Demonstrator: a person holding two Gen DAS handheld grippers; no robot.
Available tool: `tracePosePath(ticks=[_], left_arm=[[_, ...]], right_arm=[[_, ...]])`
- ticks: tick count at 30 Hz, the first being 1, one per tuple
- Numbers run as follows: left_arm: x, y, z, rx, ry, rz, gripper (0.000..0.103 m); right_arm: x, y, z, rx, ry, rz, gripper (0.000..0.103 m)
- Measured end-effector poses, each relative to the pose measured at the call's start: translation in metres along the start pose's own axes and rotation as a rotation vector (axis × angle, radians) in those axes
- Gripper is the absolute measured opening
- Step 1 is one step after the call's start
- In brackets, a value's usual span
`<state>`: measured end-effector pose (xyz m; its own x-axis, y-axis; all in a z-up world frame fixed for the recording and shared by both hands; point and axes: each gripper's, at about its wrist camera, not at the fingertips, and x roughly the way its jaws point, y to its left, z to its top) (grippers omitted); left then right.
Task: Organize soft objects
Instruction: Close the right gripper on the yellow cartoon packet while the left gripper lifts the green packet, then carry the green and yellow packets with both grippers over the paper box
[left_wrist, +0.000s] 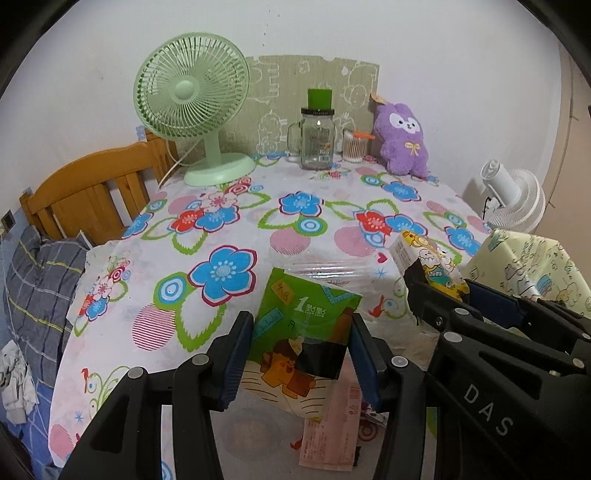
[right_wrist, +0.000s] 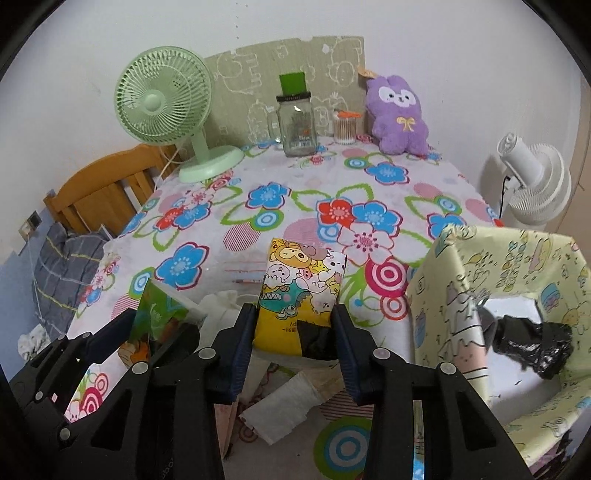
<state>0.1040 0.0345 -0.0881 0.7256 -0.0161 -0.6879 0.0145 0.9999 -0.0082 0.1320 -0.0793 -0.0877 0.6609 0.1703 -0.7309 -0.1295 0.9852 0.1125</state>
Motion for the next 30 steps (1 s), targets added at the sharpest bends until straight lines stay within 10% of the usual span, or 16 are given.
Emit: tracePosePath(ticks=[30], left_arm=[[-0.071, -0.026, 0.019, 0.010, -0.129, -0.006, 0.053]], right_arm=[[-0.087, 0.004, 0.016, -0.087, -0.163, 0.012, 0.045]])
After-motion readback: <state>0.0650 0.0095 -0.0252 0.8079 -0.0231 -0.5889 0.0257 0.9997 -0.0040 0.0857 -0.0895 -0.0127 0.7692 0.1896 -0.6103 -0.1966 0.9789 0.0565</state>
